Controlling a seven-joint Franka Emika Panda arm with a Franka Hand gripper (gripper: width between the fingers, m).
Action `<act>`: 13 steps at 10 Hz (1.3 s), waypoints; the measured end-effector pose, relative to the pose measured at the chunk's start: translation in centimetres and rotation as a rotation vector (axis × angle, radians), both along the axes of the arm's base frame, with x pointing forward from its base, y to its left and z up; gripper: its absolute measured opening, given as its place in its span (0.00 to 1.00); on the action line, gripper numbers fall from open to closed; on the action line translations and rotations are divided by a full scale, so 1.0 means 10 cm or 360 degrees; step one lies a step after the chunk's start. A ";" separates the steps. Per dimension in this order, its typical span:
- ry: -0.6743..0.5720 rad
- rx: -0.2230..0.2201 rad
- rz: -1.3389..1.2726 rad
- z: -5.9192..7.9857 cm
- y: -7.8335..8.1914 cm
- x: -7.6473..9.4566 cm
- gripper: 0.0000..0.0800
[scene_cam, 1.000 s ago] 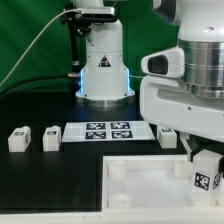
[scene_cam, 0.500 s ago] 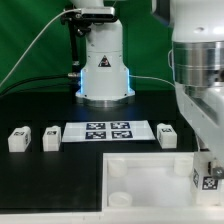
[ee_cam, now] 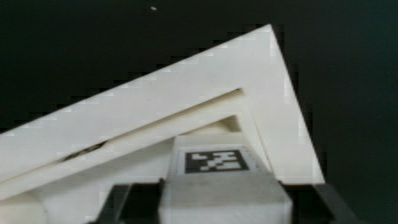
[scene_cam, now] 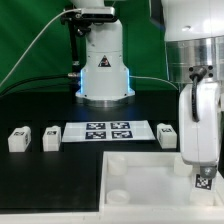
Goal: Assemble one leg
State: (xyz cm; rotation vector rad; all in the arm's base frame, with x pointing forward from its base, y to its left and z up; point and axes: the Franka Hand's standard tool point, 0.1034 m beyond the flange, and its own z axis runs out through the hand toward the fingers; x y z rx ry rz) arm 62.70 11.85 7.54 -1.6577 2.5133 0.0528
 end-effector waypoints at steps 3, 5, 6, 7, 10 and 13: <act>-0.0006 -0.0019 0.0041 0.00 0.00 -0.01 0.37; -0.0006 -0.0022 0.0061 -0.01 0.00 -0.01 0.59; -0.0005 -0.0022 0.0066 -0.01 0.00 -0.01 0.74; -0.0011 -0.0021 0.0075 0.00 0.02 -0.01 0.74; -0.0062 0.0017 0.0070 0.23 0.08 -0.09 0.81; -0.0061 0.0015 0.0077 0.22 0.08 -0.09 0.81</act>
Offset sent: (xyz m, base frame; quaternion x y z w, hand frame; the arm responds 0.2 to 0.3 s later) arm 0.0000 0.0000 0.0000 0.0000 0.0000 0.0000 1.0000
